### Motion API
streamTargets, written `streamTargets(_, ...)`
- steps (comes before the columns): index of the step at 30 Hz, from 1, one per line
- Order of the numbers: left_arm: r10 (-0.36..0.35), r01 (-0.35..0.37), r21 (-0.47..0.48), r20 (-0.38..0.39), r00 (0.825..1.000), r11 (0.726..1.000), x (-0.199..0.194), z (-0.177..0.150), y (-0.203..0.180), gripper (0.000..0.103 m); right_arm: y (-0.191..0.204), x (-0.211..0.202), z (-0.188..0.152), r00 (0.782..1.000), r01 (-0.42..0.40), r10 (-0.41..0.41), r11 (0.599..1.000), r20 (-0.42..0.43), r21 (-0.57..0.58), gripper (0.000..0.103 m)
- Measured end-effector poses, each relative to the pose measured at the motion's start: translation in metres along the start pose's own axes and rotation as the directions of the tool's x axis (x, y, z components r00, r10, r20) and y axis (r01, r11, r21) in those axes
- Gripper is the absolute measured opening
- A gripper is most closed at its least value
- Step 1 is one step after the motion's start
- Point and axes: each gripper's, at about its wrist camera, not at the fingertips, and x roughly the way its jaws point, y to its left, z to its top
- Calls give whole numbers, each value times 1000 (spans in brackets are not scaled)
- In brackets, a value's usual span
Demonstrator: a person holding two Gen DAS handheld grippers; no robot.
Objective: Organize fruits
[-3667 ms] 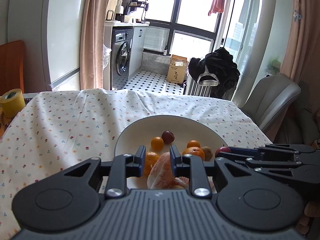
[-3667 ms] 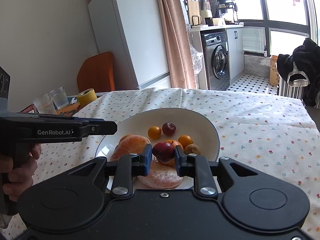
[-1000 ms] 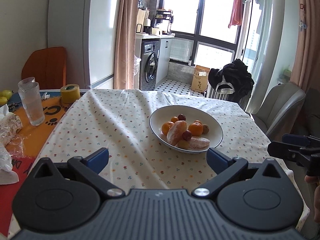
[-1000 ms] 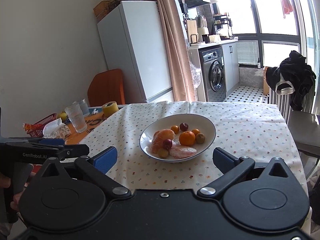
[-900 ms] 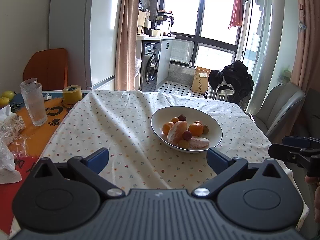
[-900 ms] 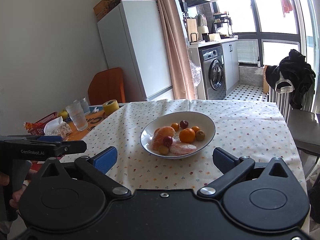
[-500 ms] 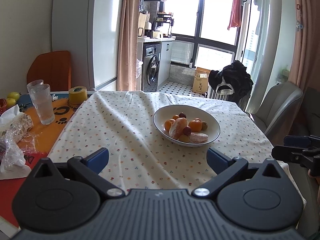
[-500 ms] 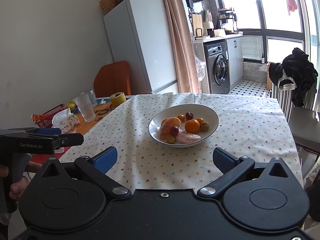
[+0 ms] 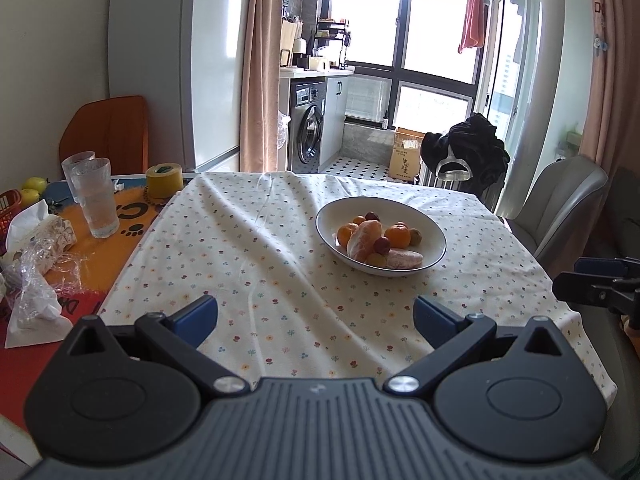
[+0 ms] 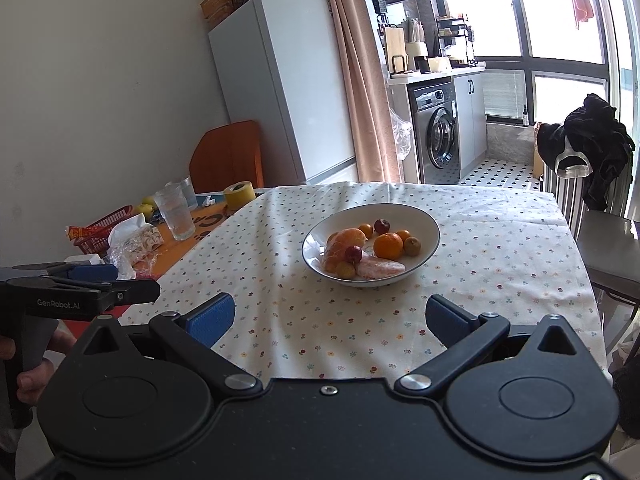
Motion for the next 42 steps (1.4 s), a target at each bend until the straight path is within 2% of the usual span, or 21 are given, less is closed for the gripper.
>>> streamTargets(42,-8,8,-10,0,1000,1000,-7,-4,0,103,7,-5,0,1000,-7,7,1000,7,-17,103)
